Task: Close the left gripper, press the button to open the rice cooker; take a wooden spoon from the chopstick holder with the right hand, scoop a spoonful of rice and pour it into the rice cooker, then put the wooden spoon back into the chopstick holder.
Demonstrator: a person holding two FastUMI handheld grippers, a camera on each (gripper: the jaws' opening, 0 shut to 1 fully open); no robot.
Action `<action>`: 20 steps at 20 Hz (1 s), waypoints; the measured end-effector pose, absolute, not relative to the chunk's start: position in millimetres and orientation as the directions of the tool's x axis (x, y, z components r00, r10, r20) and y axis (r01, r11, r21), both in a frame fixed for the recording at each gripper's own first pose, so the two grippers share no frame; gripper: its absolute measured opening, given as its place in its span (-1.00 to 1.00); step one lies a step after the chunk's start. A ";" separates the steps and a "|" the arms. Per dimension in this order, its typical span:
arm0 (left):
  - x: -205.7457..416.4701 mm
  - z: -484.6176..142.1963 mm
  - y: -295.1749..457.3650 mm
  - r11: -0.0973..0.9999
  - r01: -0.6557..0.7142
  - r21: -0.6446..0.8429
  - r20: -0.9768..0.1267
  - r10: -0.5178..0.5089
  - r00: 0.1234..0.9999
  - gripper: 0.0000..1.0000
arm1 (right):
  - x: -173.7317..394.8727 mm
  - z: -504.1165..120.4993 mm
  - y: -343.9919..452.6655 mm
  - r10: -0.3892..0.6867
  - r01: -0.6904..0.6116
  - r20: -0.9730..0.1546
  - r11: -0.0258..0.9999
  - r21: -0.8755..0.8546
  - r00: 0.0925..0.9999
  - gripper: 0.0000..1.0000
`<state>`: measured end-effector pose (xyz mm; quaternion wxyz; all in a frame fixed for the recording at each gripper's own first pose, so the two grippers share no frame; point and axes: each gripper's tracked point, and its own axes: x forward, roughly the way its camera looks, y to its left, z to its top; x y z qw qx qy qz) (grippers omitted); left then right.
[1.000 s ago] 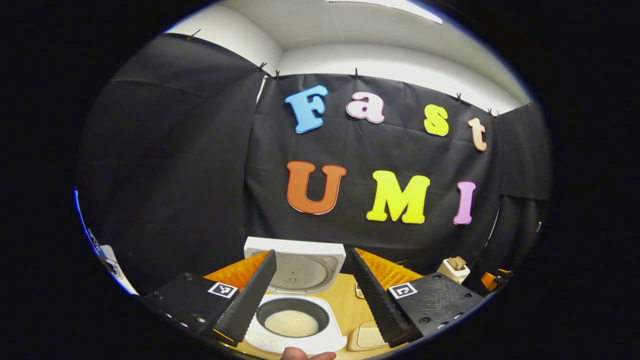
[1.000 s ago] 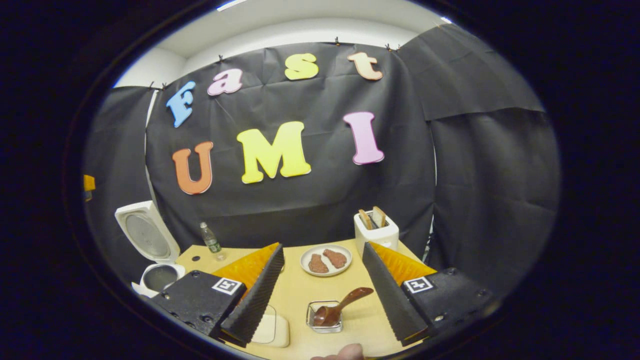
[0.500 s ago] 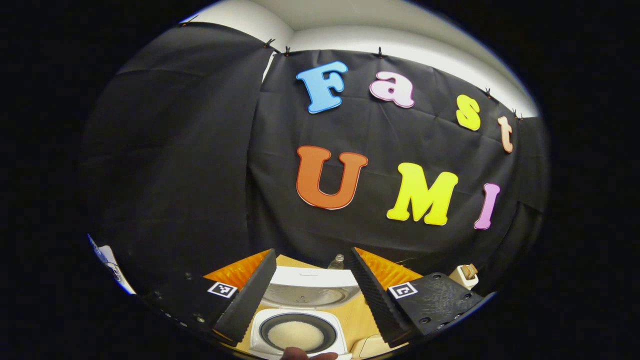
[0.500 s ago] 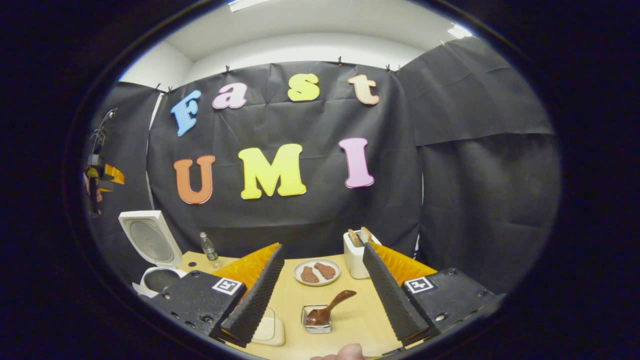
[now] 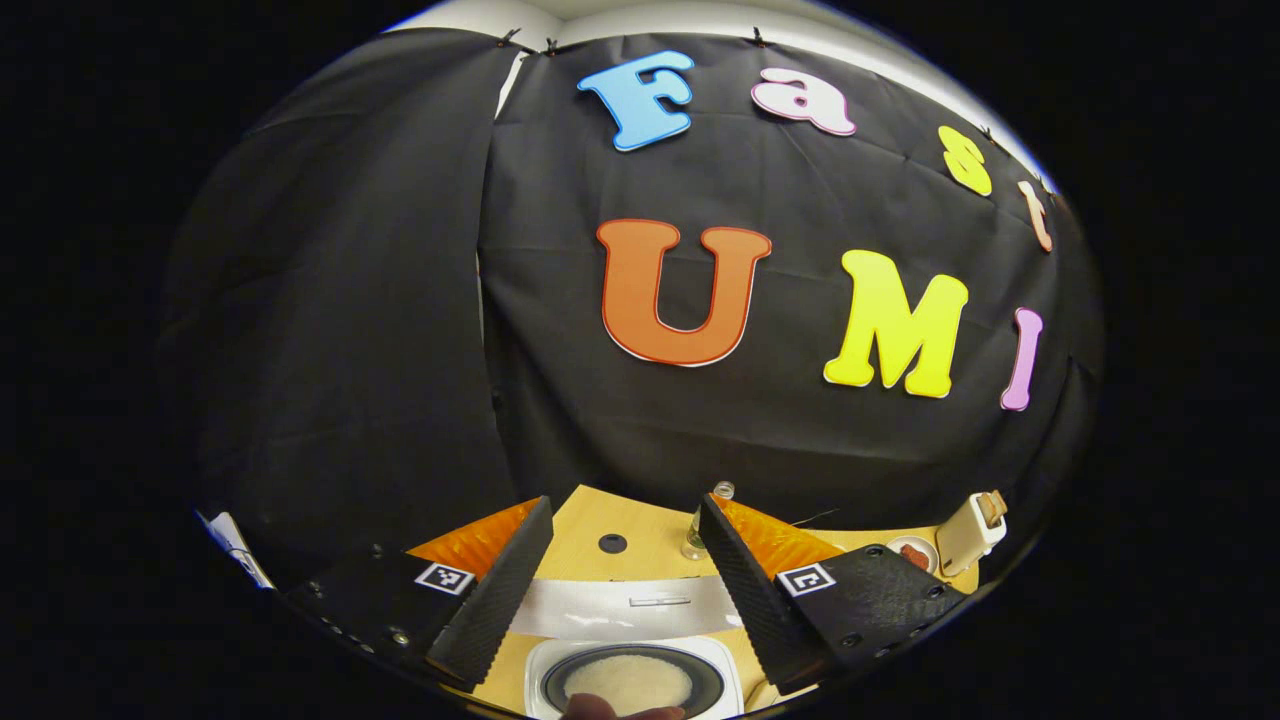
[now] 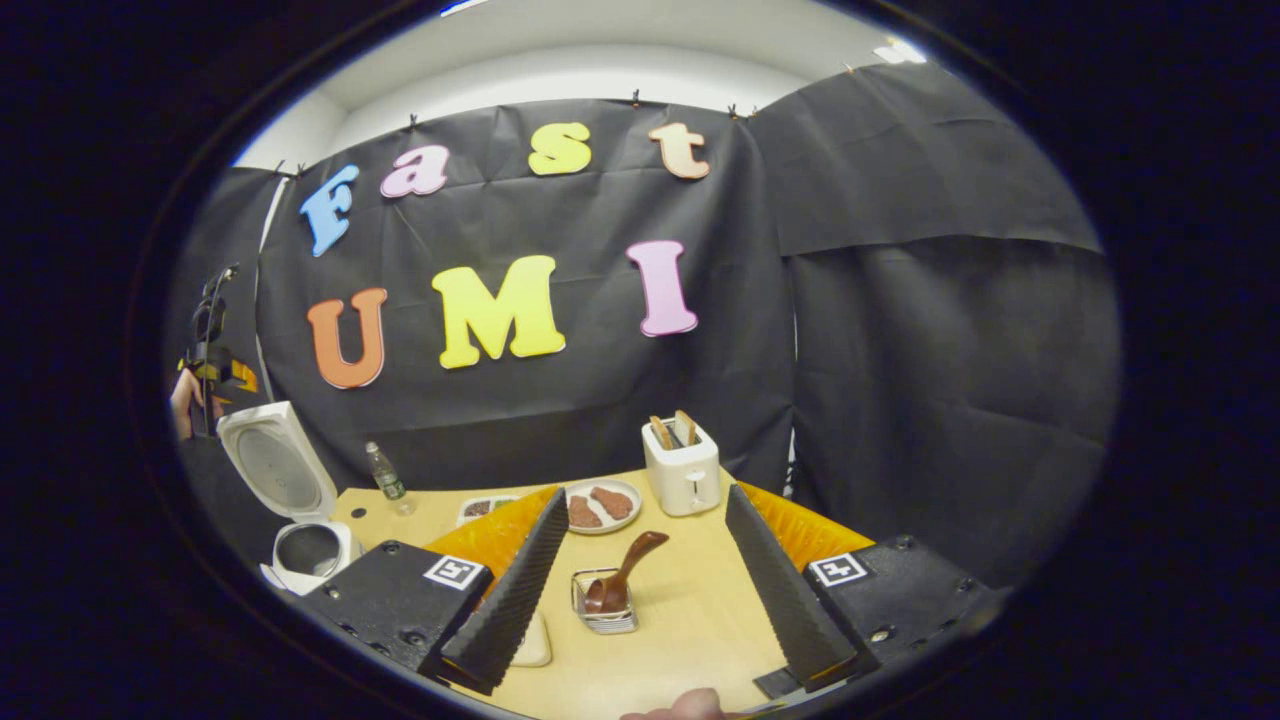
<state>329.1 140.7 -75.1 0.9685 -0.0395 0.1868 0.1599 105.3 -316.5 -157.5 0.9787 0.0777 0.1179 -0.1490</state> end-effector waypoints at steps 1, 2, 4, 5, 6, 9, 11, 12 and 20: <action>330.9 -80.3 141.0 0.947 -0.321 -0.017 -0.388 0.290 0.875 0.89 | 104.1 -158.7 -315.3 -0.275 0.312 -0.260 0.943 0.113 0.926 1.00; 331.3 -84.9 142.1 0.947 -0.320 -0.019 -0.402 0.286 0.870 0.89 | 103.3 -159.1 -313.2 -0.274 0.311 -0.265 0.944 0.111 0.924 0.97; 327.0 -99.1 141.3 0.947 -0.319 -0.022 -0.440 0.278 0.854 0.89 | 105.9 -157.5 -306.2 -0.263 0.300 -0.267 0.948 0.107 0.927 0.97; 323.7 -98.2 141.4 0.948 -0.319 -0.010 -0.434 0.283 0.855 0.89 | 107.5 -155.0 -302.3 -0.256 0.291 -0.262 0.951 0.106 0.931 1.00; 324.4 -100.7 141.3 0.951 -0.311 -0.006 -0.439 0.276 0.855 0.94 | 109.0 -152.9 -297.6 -0.248 0.282 -0.256 0.953 0.106 0.934 1.00; 308.3 -106.5 129.5 0.958 -0.288 0.004 -0.472 0.256 0.844 0.94 | 114.8 -150.2 -278.4 -0.204 0.240 -0.254 0.964 0.117 0.945 1.00; 290.6 -110.8 116.1 0.964 -0.268 -0.010 -0.492 0.228 0.840 0.94 | 118.1 -150.6 -259.2 -0.160 0.197 -0.258 0.973 0.121 0.953 1.00; 280.5 -114.6 110.7 0.965 -0.262 -0.019 -0.501 0.217 0.837 0.94 | 118.7 -151.9 -248.6 -0.132 0.167 -0.261 0.979 0.120 0.956 1.00; 188.0 -180.5 69.6 0.961 -0.260 -0.090 -0.611 0.153 0.777 0.92 | 110.1 -148.1 -182.2 0.038 -0.023 -0.250 0.998 0.064 0.968 1.00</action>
